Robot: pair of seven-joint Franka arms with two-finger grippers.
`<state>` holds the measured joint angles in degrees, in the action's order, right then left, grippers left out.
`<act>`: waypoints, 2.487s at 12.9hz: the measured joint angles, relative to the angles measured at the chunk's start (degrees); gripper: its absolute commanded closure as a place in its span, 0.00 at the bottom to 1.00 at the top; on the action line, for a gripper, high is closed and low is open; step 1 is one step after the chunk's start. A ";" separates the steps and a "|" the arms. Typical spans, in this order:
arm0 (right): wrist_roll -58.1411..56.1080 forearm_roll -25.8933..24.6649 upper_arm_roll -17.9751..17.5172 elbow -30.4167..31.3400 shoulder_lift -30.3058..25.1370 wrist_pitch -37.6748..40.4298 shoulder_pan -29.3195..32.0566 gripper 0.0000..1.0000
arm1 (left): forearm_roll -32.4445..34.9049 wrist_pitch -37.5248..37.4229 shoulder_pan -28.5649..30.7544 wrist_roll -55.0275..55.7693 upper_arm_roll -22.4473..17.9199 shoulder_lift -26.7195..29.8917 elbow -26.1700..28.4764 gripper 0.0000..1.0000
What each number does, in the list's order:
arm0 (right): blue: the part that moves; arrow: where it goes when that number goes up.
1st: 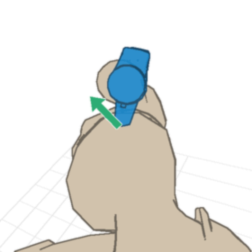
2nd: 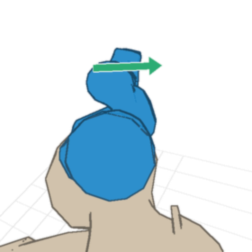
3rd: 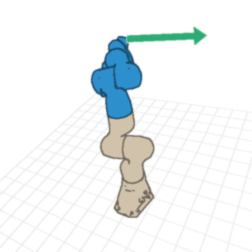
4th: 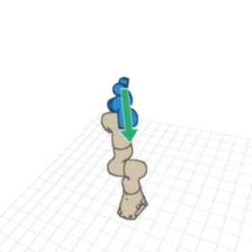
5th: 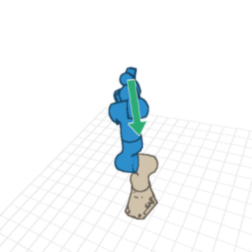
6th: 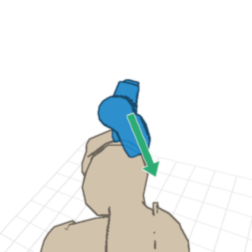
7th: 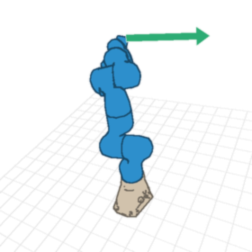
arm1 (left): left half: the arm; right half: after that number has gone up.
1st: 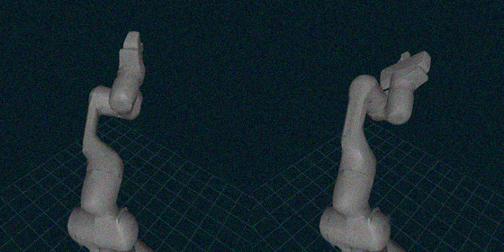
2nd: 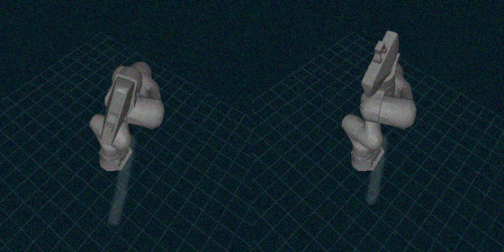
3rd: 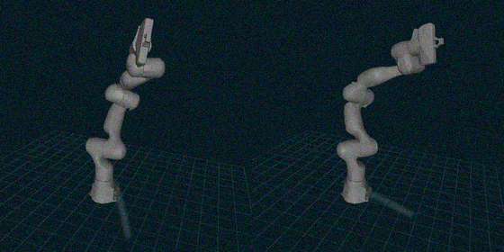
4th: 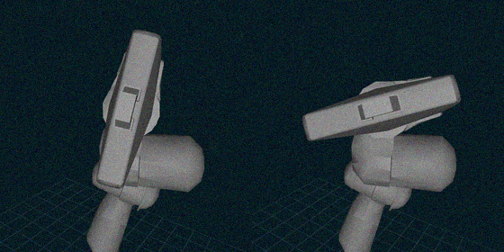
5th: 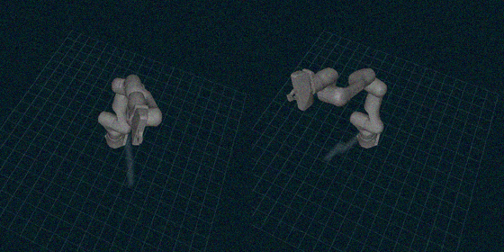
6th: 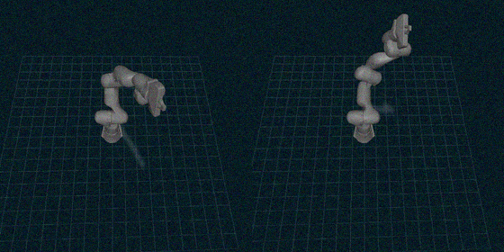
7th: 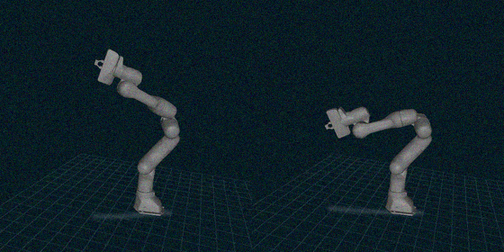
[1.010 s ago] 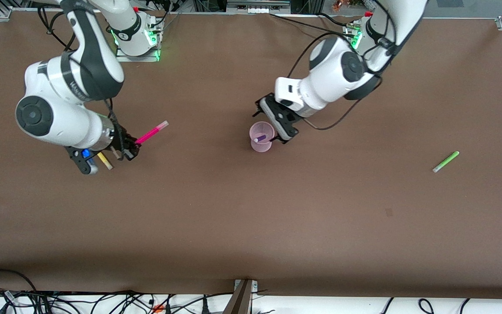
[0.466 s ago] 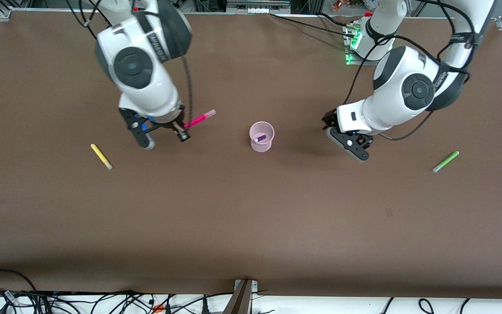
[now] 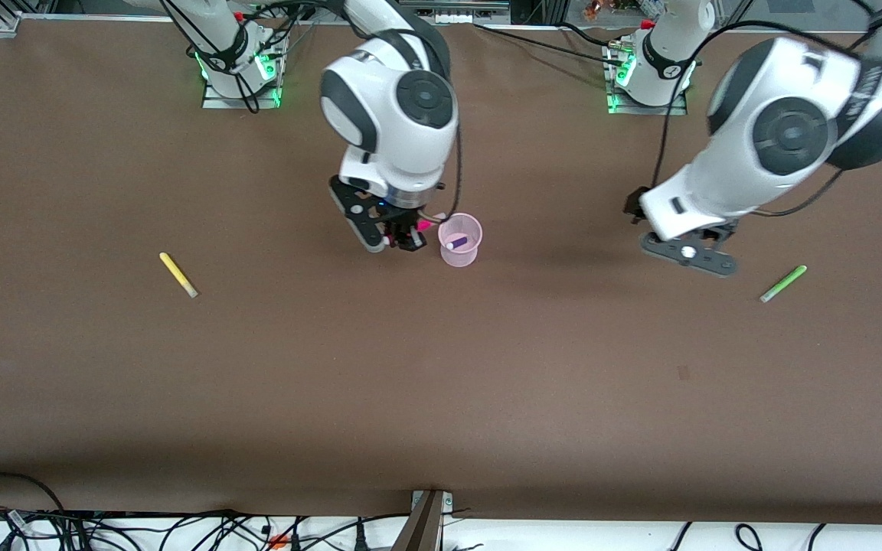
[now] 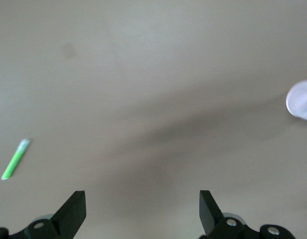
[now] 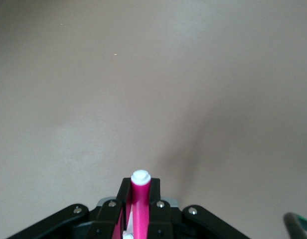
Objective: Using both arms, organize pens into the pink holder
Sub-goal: 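Lower the pink pen into the cup while the left gripper returns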
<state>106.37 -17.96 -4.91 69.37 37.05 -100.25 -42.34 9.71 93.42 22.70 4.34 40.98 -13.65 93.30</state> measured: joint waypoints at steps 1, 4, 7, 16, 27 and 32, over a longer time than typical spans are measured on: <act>1.71 -1.95 0.02 -0.84 1.69 -0.08 -1.17 1.00 | 0.00 -1.03 1.92 -0.02 -0.06 0.03 -1.68 0.00; 5.29 -4.29 0.13 -1.91 4.39 -0.43 -3.63 1.00 | 0.00 -5.61 3.68 -0.06 -0.06 0.05 -7.17 0.00; 7.80 -7.17 0.16 -2.01 4.77 -0.28 -6.78 1.00 | 0.00 -6.86 3.53 -0.03 0.15 0.04 -8.36 0.00; 8.43 -15.25 0.26 -1.88 8.34 3.55 -11.61 1.00 | 0.01 -7.08 4.36 0.03 -0.13 -0.01 -11.44 0.00; 8.43 -18.74 0.98 -1.88 9.08 3.60 -12.65 0.51 | -6.64 -7.82 -10.44 0.23 -24.28 4.08 -10.34 0.00; 8.38 -19.24 1.60 -1.98 9.12 3.64 -12.73 0.01 | -9.80 1.35 -26.45 0.23 -41.55 14.59 0.49 0.00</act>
<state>114.75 -37.20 -3.31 67.39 46.18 -96.60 -55.07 -0.09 94.77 -3.75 4.57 -0.57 0.95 93.79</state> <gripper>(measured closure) 0.326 0.000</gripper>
